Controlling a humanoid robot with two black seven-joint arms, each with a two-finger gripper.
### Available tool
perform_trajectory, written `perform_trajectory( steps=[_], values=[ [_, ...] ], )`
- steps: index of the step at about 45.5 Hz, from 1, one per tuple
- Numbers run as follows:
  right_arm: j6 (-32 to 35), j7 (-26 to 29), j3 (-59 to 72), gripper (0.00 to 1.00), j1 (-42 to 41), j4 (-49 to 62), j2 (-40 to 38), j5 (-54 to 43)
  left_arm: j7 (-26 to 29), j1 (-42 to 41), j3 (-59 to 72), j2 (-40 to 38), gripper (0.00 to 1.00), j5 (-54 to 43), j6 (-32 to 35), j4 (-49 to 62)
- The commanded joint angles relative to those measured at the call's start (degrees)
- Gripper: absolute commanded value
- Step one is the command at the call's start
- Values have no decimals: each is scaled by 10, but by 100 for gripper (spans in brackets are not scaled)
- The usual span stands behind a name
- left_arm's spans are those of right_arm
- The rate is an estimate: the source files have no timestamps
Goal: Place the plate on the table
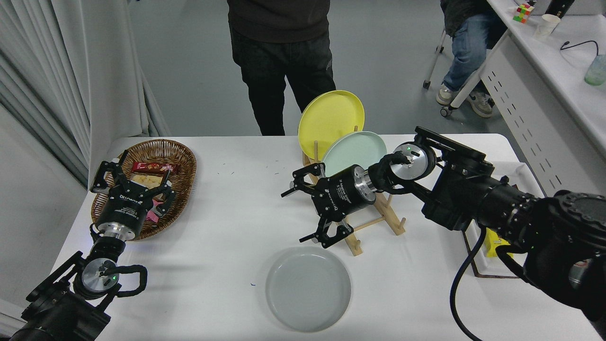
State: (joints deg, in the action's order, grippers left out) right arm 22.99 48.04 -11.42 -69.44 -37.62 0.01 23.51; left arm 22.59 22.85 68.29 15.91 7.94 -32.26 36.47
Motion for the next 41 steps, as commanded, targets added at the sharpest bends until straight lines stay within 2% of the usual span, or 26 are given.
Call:
perform_trajectory(
  steps=[1, 15, 29, 41],
  values=[
    [9, -1, -20, 99, -20, -83, 0, 6, 0, 0, 0, 0, 98, 0, 0, 0],
    [52, -1, -32, 99, -63, -144, -75, 55, 0, 0, 0, 0, 98, 1, 0, 0],
    [120, -1, -129, 99, -65, -155, -144, 56, 0, 0, 0, 0, 98, 0, 0, 0],
    [150, -1, -207, 99, -82, -155, -192, 54, 0, -1, 0, 0, 98, 1, 0, 0]
  ],
)
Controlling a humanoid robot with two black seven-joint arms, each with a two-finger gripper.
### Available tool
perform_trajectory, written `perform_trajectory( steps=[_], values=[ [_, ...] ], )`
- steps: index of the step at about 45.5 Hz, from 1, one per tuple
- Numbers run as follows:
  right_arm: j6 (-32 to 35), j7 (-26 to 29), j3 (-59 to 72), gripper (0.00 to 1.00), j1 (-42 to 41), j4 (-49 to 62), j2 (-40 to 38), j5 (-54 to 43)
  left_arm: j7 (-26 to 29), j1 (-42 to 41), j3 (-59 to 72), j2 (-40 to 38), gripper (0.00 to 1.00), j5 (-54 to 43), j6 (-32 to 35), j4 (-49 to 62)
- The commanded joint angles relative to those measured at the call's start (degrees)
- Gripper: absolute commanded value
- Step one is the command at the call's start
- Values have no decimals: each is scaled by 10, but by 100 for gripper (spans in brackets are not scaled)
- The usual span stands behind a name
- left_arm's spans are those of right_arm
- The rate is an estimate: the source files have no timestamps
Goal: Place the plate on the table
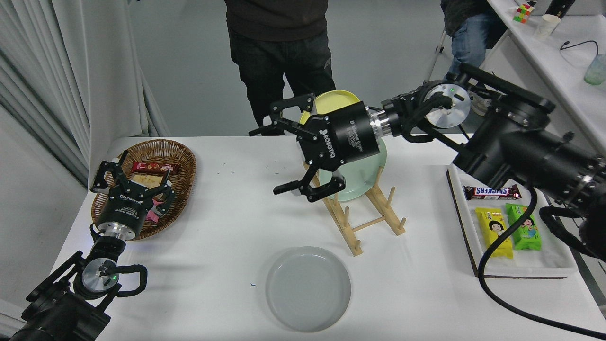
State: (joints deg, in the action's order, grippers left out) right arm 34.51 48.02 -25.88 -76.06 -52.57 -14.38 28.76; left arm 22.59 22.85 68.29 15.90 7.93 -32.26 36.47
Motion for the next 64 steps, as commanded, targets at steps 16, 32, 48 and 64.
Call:
perform_trajectory(
  steps=[16, 32, 48, 64],
  values=[
    [49, -5, -176, 100, -11, 33, -98, -3, 0, 0, 0, 0, 98, 0, 0, 0],
    [52, -8, -240, 100, 10, 197, -101, -6, 0, 0, 0, 0, 98, 0, 0, 0],
    [55, -246, -230, 99, 85, 271, -138, -158, 0, 0, 0, 0, 98, 0, 0, 0],
    [49, -377, -243, 86, 260, 204, -150, -239, 0, 0, 0, 0, 98, 0, 0, 0]
  ],
)
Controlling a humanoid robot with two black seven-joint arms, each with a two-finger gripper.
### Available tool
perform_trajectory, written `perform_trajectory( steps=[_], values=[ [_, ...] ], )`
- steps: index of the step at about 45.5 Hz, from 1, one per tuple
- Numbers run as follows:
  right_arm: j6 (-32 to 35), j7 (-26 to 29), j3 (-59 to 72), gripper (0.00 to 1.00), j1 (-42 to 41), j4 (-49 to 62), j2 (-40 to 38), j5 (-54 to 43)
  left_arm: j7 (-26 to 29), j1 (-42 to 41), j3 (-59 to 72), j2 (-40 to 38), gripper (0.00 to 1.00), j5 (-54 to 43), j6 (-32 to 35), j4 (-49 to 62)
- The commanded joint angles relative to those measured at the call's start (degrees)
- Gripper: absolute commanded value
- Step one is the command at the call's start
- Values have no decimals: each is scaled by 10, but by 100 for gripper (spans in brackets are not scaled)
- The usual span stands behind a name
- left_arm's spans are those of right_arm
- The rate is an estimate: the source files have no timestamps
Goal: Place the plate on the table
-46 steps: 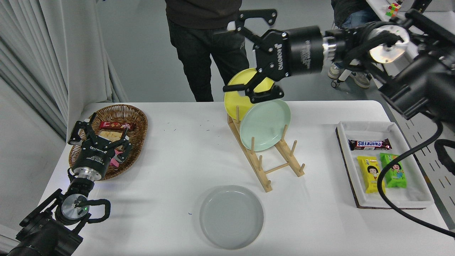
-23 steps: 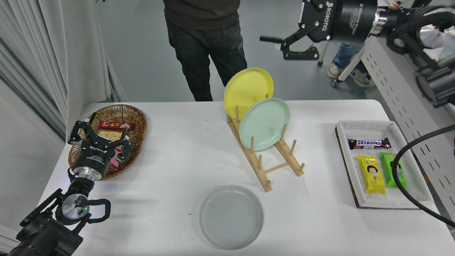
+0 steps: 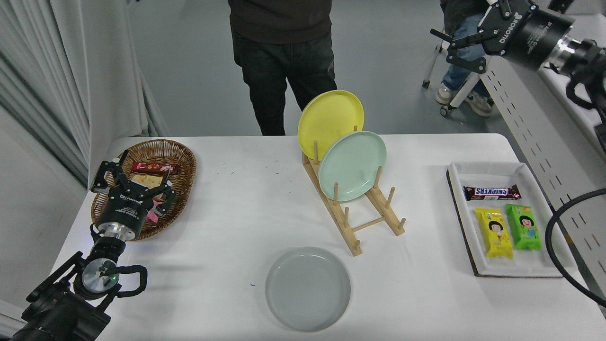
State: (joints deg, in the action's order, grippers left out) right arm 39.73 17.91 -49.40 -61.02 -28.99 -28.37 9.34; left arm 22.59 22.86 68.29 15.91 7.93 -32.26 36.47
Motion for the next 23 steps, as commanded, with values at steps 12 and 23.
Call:
perform_trajectory(
  steps=[12, 23],
  values=[
    [-4, -95, -37, 99, 182, -34, 6, -74, 0, 0, 0, 0, 98, 1, 0, 0],
    [-29, -216, -43, 99, 229, -31, 27, -129, 0, 0, 0, 0, 98, 0, 0, 0]
  ],
)
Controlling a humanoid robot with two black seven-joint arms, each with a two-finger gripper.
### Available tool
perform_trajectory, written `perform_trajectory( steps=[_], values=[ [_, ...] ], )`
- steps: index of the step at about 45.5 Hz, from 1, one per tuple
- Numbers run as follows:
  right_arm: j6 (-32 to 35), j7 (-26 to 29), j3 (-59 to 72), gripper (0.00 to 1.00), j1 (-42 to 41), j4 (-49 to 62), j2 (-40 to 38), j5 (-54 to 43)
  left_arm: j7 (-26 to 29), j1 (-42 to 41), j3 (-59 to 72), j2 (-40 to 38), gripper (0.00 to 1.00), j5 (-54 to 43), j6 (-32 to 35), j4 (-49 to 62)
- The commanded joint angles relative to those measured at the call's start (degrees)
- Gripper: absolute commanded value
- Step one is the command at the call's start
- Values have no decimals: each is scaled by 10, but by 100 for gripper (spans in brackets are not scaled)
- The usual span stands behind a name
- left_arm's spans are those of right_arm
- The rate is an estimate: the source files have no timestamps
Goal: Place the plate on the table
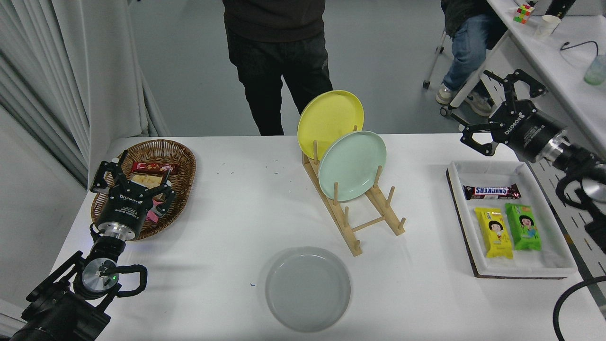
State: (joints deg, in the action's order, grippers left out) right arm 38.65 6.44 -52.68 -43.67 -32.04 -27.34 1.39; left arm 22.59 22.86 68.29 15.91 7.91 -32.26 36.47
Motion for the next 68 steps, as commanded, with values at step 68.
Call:
perform_trajectory(
  steps=[68],
  values=[
    [-98, -160, -171, 100, 184, -14, 107, -81, 0, 0, 0, 0, 98, 0, 0, 0]
  ],
)
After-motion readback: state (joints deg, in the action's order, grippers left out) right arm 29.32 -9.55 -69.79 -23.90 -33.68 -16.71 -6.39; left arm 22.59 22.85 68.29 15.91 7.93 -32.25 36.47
